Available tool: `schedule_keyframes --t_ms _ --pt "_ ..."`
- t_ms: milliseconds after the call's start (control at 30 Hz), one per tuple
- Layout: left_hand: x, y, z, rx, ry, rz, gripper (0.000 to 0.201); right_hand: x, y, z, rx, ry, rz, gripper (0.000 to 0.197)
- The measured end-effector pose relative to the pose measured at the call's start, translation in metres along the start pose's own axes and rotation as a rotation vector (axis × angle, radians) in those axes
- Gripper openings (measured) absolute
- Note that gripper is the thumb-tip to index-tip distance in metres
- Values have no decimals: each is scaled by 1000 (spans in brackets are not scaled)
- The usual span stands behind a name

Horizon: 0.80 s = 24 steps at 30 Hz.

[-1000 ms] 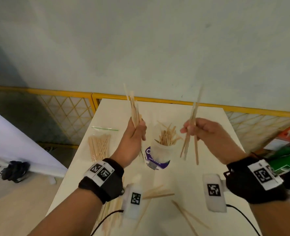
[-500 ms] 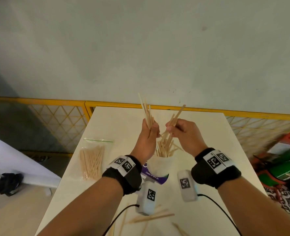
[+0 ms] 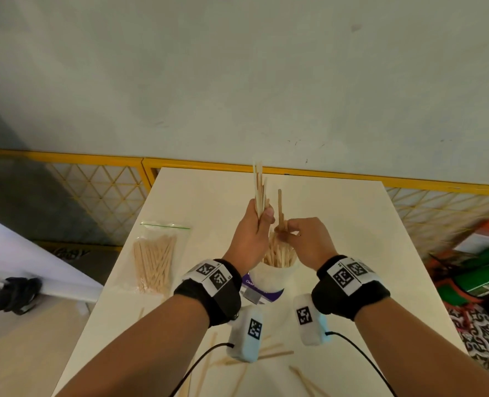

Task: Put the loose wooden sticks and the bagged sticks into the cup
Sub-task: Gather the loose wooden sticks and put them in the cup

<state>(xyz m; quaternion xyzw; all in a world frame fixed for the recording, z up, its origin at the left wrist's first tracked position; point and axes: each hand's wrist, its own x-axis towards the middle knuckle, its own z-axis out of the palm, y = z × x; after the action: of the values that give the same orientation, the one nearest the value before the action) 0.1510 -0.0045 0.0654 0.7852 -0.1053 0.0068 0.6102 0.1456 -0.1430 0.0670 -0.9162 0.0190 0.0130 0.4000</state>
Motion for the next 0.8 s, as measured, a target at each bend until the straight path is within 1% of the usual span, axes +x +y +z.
schedule_keyframes --t_ms 33,133,200,267,333,433,500,567,633,667,733,800 --pt "0 -2 1 9 -4 -19 25 1 1 3 -25 8 7 13" --pt "1 -6 7 16 -18 -37 18 4 1 6 -199 38 1 11" --pt "2 -6 10 -5 4 -86 19 5 0 7 -250 52 -6 17" --pt "4 -5 12 -18 21 -125 18 5 -3 6 -337 1 -26 20" --pt "4 -4 13 -39 0 -136 15 3 -8 5 -416 -47 -54 22" --pt "3 0 14 -117 -27 -169 4 4 -11 8 -306 -19 -59 30" --pt "3 4 13 -164 -70 -202 10 2 -9 11 -240 -24 -67 33" --pt "3 5 12 -172 -101 -205 8 -2 -7 12 -158 -37 -62 39" --pt "3 5 10 -139 -76 -165 1 -4 -7 9 -23 -24 -61 49" --pt "3 4 10 -116 -54 -139 7 -4 -7 6 18 -16 -64 49" --pt "1 2 10 -67 -41 -88 17 -3 -6 1 74 -11 -64 42" --pt "-1 2 10 -9 -111 -33 17 -4 -4 -4 122 -33 -53 40"
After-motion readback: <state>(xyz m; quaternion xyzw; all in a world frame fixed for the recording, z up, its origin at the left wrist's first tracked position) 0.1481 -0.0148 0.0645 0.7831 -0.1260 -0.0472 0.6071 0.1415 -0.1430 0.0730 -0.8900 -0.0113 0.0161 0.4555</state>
